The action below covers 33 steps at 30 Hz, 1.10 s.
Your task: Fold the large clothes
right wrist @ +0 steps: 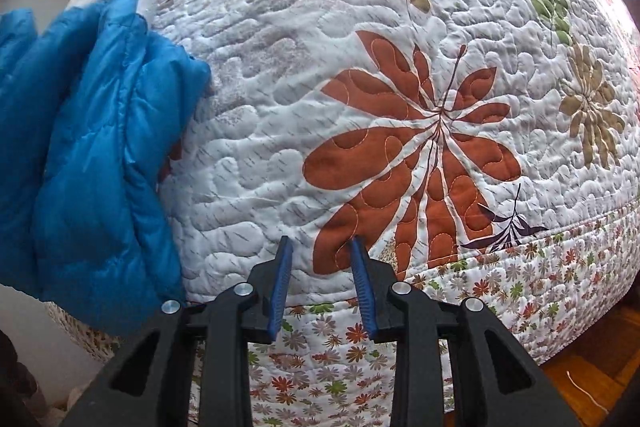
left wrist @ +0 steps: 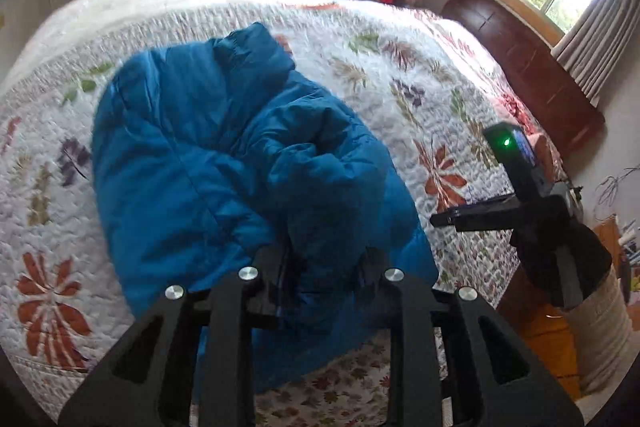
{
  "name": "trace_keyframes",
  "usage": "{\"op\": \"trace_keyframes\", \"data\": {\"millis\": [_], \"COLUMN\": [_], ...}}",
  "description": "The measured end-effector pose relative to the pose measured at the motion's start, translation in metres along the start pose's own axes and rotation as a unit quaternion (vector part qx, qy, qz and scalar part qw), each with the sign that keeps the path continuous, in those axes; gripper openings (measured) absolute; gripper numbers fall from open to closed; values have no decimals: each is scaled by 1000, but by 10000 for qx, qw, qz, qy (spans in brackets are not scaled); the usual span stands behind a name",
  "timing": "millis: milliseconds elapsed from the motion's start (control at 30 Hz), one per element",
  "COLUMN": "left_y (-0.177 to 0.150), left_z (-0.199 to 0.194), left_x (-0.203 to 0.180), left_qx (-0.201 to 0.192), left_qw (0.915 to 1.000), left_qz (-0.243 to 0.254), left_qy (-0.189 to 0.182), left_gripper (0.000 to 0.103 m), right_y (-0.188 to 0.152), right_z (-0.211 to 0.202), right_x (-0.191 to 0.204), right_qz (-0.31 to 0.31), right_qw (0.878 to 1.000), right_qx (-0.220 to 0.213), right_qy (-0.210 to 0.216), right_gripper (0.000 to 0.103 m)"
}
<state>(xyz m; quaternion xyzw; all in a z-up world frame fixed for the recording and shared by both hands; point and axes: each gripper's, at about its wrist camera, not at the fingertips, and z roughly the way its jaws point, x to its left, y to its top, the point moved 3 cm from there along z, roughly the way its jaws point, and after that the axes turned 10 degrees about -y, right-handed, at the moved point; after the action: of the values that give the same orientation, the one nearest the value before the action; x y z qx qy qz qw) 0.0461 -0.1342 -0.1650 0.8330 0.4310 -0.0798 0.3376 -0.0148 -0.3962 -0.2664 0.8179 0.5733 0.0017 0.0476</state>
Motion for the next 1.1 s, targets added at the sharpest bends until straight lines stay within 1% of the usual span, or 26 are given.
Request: {"op": "trace_keyframes", "data": {"millis": [67,200,233,367,467,500,533,567,633,667,700,733,767,800,833,900,967,1033,1100], "left_y": [-6,-7,-7,-4,2,5,7,10,16,19,23,26,28,29,30,27,22,19,15], "left_z": [18,26,26,20,7,-3,-11,-21,-44,-55,-66,-76,-84,-90,-93,-96,-95,-92,-90], "left_x": [2,3,4,9,-2,-6,-10,-12,-15,-14,-12,-8,-2,5,13,27,41,54,67], "left_qx": [163,261,268,289,313,285,261,228,51,2,-67,-150,-198,-220,-231,-251,-206,-113,-80], "left_qw": [9998,9995,9994,9992,9994,9996,9996,9996,9989,9987,9987,9984,9972,9948,9916,9867,9813,9784,9759], "left_qz": [-39,-161,-191,-287,-137,-81,-48,-62,-185,-279,-414,-546,-669,-805,-962,-1199,-1370,-1500,-1573], "left_qy": [48,89,72,54,14,-5,-54,-174,-423,-419,-303,-76,260,588,834,1072,1335,1421,1510], "left_gripper": [28,29,29,29,31,33,34,35,38,38,38,38,38,40,40,41,41,41,41], "right_y": [-2,0,2,4,4,6,4,5,7,8,10,12,13,15,16,17,19,20,25], "right_z": [1,5,12,14,9,2,-17,-29,-59,-75,-93,-110,-127,-143,-153,-171,-182,-180,-167], "right_x": [-1,0,11,16,14,16,21,27,43,52,63,72,81,91,101,127,153,175,190], "right_qz": [-3,-15,1,12,70,57,27,-34,-203,-289,-393,-478,-541,-584,-647,-903,-1143,-1251,-1270], "right_qw": [10000,9998,9998,9996,9993,9993,9993,9993,9986,9979,9967,9953,9939,9925,9910,9864,9839,9846,9866], "right_qx": [20,28,27,29,65,33,-43,-156,-404,-525,-676,-826,-953,-1065,-1169,-1370,-1376,-1218,-1012], "right_qy": [-47,-190,-211,-291,-353,-379,-377,-345,-285,-254,-208,-164,-135,-100,-76,-50,-6,104,132], "right_gripper": [31,31,31,31,32,32,32,32,33,35,39,46,57,63,72,74,76,76,76]}}
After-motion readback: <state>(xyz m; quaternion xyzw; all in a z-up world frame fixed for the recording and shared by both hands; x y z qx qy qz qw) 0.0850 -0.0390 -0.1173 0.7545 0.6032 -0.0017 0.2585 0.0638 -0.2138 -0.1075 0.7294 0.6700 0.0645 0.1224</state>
